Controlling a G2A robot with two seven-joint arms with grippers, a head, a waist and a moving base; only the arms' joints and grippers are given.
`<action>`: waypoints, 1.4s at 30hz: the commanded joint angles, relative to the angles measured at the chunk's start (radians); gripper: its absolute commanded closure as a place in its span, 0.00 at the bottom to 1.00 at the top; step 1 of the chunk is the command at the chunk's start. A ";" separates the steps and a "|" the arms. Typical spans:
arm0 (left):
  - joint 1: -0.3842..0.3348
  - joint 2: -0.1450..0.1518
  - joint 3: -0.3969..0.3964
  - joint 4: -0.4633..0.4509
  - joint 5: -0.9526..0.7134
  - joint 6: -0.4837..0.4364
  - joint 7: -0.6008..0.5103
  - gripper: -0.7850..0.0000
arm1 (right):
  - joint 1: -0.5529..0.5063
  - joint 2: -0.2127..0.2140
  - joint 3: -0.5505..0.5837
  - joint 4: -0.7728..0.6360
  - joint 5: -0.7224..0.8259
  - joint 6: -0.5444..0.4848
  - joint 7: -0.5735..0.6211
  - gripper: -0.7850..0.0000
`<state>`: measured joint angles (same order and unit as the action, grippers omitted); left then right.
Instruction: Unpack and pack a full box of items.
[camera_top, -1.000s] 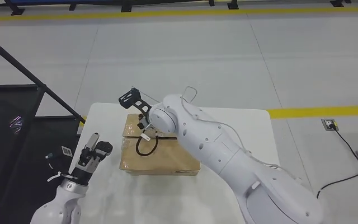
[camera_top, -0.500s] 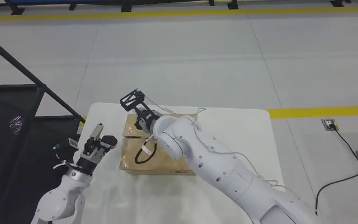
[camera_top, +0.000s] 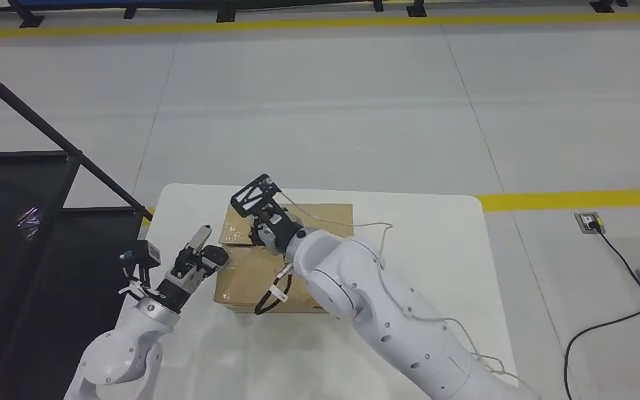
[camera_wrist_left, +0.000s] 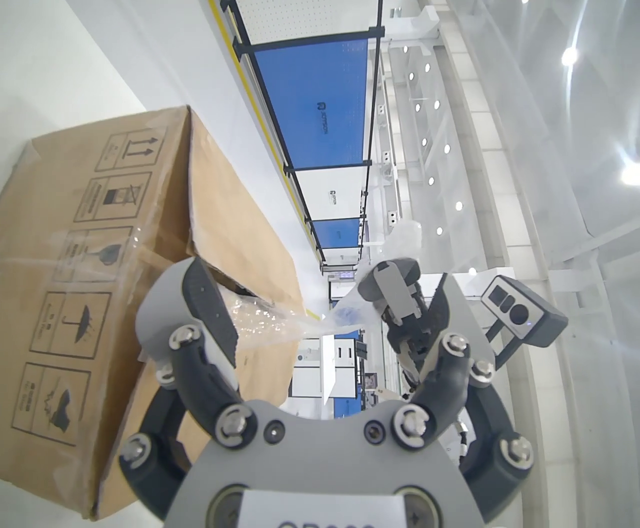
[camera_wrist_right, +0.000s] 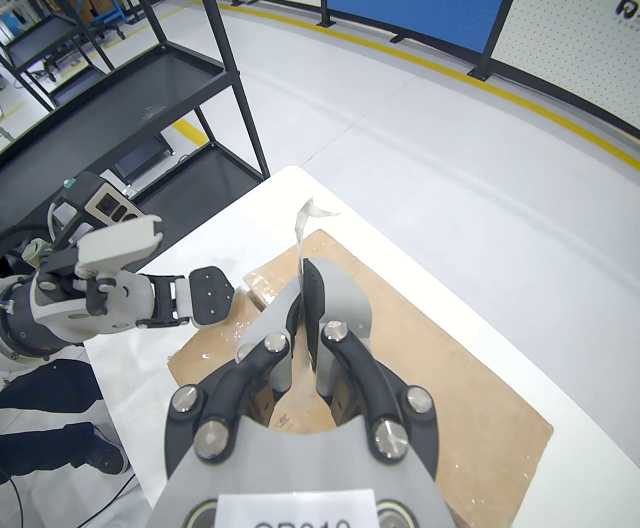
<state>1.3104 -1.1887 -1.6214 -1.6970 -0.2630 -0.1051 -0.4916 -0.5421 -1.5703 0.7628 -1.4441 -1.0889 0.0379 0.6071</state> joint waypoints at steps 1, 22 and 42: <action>-0.005 0.000 0.008 0.003 0.006 -0.004 -0.006 0.00 | -0.008 -0.003 0.002 -0.002 -0.005 0.004 -0.034 1.00; 0.032 0.010 -0.077 0.077 -0.147 -0.046 -0.061 0.00 | -0.006 -0.049 -0.005 0.003 -0.018 -0.021 -0.170 1.00; -0.052 0.014 -0.012 0.150 -0.157 -0.011 -0.117 0.00 | -0.018 -0.076 0.012 0.000 -0.021 -0.089 -0.180 1.00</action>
<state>1.2584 -1.1750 -1.6346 -1.5504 -0.4187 -0.1158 -0.6082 -0.5561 -1.6461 0.7729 -1.4418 -1.1092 -0.0431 0.4281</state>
